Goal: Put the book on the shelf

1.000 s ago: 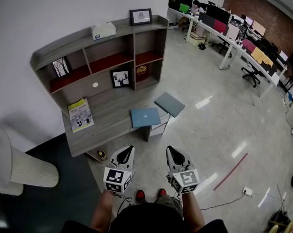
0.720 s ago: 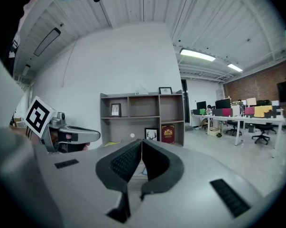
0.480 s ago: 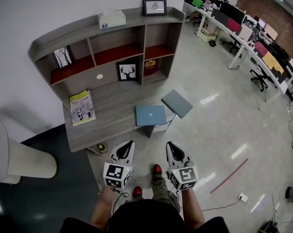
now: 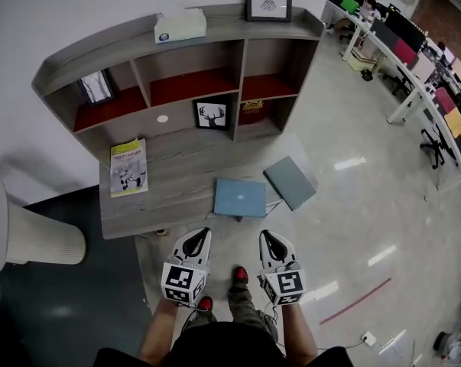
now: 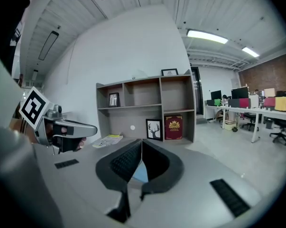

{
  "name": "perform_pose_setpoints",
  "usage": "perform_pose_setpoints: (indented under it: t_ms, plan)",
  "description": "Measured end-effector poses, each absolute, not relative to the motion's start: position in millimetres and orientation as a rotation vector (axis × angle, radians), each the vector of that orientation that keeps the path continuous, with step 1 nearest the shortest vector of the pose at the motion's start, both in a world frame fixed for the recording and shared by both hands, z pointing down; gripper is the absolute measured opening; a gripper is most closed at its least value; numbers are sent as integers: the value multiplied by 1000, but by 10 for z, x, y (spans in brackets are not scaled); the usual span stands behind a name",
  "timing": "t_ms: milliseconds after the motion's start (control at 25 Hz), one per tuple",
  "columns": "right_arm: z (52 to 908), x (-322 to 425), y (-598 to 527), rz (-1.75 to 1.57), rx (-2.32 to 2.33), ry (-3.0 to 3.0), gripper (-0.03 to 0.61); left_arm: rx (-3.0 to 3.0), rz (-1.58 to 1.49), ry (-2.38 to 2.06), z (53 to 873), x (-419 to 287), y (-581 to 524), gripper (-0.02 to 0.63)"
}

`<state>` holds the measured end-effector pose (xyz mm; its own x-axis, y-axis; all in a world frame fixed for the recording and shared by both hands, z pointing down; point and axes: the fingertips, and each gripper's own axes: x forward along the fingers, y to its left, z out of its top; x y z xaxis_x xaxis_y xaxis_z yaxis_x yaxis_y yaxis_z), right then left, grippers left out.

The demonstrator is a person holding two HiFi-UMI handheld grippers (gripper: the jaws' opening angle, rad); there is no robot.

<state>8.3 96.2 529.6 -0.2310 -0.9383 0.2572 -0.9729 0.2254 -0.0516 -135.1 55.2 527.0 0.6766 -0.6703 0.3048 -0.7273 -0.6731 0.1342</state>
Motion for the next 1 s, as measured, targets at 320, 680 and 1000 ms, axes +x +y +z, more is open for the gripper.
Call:
perform_pose_setpoints:
  t_ms: [320, 680, 1000]
  plan:
    - [5917, 423, 595, 423, 1733, -2348, 29, 2558, 442, -1162, 5826, -1019, 285, 6]
    - [6675, 438, 378, 498, 1609, -2370, 29, 2469, 537, -1187, 6563, -950, 217, 6]
    - [7185, 411, 281, 515, 1526, -2365, 29, 2402, 564, -1216, 7040, -1001, 231, 6]
